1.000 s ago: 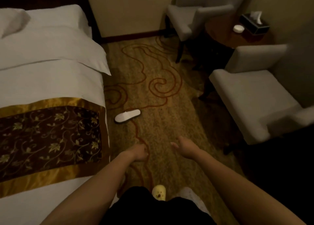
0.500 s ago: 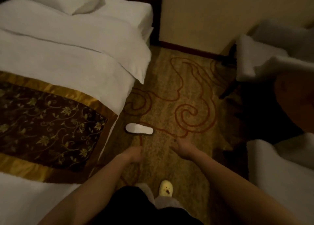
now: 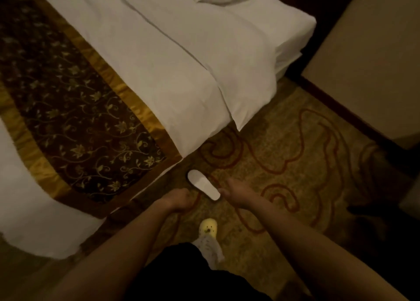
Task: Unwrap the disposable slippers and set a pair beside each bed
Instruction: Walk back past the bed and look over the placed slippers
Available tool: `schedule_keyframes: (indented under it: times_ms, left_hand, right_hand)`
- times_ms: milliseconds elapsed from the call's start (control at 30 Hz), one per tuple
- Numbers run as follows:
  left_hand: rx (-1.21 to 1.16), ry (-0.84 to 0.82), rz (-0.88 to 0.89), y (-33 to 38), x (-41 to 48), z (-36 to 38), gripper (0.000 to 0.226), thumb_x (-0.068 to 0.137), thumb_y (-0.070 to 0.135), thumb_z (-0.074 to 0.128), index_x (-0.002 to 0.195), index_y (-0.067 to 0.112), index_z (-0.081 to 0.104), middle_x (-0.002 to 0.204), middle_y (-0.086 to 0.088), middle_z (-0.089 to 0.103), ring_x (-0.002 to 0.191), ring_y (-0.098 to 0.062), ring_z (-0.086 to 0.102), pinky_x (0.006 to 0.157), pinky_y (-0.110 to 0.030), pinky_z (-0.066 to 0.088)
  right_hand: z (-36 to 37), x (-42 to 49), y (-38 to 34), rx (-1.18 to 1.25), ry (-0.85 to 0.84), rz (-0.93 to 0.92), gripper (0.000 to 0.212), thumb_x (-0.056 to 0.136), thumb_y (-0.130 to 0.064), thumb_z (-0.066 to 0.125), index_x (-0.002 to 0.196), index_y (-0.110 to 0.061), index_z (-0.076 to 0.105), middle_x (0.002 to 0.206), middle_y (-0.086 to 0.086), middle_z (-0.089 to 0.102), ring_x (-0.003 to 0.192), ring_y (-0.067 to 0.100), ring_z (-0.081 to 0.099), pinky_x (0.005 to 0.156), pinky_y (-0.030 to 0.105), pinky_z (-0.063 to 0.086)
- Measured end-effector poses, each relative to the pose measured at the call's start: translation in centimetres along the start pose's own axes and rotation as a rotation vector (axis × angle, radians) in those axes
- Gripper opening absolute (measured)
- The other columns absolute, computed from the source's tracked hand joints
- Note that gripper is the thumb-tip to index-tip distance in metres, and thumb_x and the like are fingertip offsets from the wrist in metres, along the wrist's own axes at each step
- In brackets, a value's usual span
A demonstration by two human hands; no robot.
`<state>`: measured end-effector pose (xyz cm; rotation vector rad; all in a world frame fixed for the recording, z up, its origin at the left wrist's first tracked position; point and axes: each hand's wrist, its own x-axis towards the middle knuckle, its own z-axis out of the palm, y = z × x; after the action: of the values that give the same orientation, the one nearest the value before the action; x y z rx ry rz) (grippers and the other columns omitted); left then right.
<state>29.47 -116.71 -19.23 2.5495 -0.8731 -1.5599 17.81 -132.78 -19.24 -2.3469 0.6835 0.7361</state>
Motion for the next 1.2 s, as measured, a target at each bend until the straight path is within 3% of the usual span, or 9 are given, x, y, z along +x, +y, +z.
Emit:
schedule_keyframes:
  times_ms: [200,433,533,600,733,900,1000,1200]
  left_hand:
    - [-0.120,0.019,-0.093,3.2,3.7,-1.7,0.049,0.097,0.036,0.036,0.136,0.008,0.041,0.143,-0.016,0.045,0.129,-0.030,0.045,0.107,-0.038,0.036]
    - [-0.345,0.103,-0.214,7.0,7.3,0.1,0.045,0.095,0.042,0.039,0.128,0.013,0.050,0.135,-0.013,0.052,0.119,-0.028,0.052,0.102,-0.036,0.042]
    - [-0.439,0.198,-0.246,9.8,9.6,2.5,0.048,0.096,0.032,0.043,0.140,0.013,0.040,0.146,-0.014,0.042,0.130,-0.030,0.044,0.109,-0.035,0.034]
    - [-0.489,0.218,-0.303,11.3,11.2,4.2,0.046,0.095,0.025,0.045,0.138,0.010,0.042,0.144,-0.015,0.044,0.131,-0.030,0.042,0.109,-0.035,0.032]
    - [-0.500,0.225,-0.316,12.7,14.4,8.2,0.051,0.096,0.033,0.040,0.144,0.016,0.033,0.150,-0.011,0.036,0.134,-0.029,0.038,0.111,-0.035,0.029]
    - [-0.571,0.217,-0.391,11.1,20.5,11.8,0.047,0.099,0.027,0.035,0.142,0.009,0.034,0.148,-0.015,0.037,0.133,-0.029,0.039,0.114,-0.036,0.028]
    - [-0.579,0.250,-0.354,8.8,25.0,14.9,0.048,0.095,0.038,0.043,0.138,0.018,0.041,0.143,-0.011,0.044,0.127,-0.028,0.046,0.110,-0.039,0.036]
    - [-0.599,0.287,-0.355,2.2,37.8,19.9,0.040,0.094,0.029,0.045,0.133,0.019,0.047,0.137,-0.009,0.052,0.121,-0.026,0.052,0.105,-0.039,0.043]
  right_hand:
    - [-6.0,6.4,2.5,-0.067,-0.041,-0.111,0.044,0.094,-0.039,0.043,0.117,-0.002,0.048,0.121,0.021,0.055,0.109,0.035,0.053,0.091,0.040,0.044]
    - [-9.7,11.5,5.4,-0.190,-0.181,-0.192,0.049,0.093,-0.043,0.043,0.128,-0.008,0.042,0.131,0.016,0.049,0.119,0.032,0.048,0.098,0.045,0.044]
    - [-9.3,13.7,7.1,-0.307,-0.249,-0.299,0.046,0.095,-0.042,0.040,0.126,-0.010,0.043,0.129,0.015,0.050,0.117,0.031,0.048,0.097,0.043,0.044]
    - [-8.8,15.3,8.4,-0.380,-0.278,-0.333,0.047,0.095,-0.043,0.040,0.128,-0.010,0.042,0.130,0.015,0.049,0.118,0.031,0.048,0.097,0.042,0.044]
    - [-5.8,18.1,11.0,-0.402,-0.310,-0.359,0.047,0.095,-0.042,0.040,0.127,-0.008,0.042,0.131,0.015,0.049,0.118,0.031,0.048,0.096,0.041,0.044]
    - [0.3,22.5,13.9,-0.417,-0.337,-0.402,0.047,0.093,-0.042,0.043,0.130,-0.012,0.042,0.133,0.013,0.049,0.118,0.028,0.051,0.096,0.041,0.046]
    - [5.6,26.4,15.7,-0.422,-0.343,-0.431,0.051,0.093,-0.043,0.043,0.133,-0.012,0.042,0.137,0.013,0.046,0.121,0.028,0.049,0.099,0.041,0.044]
    - [16.5,37.8,18.6,-0.448,-0.315,-0.468,0.050,0.095,-0.046,0.036,0.130,-0.010,0.042,0.129,0.014,0.052,0.113,0.028,0.051,0.090,0.036,0.044]
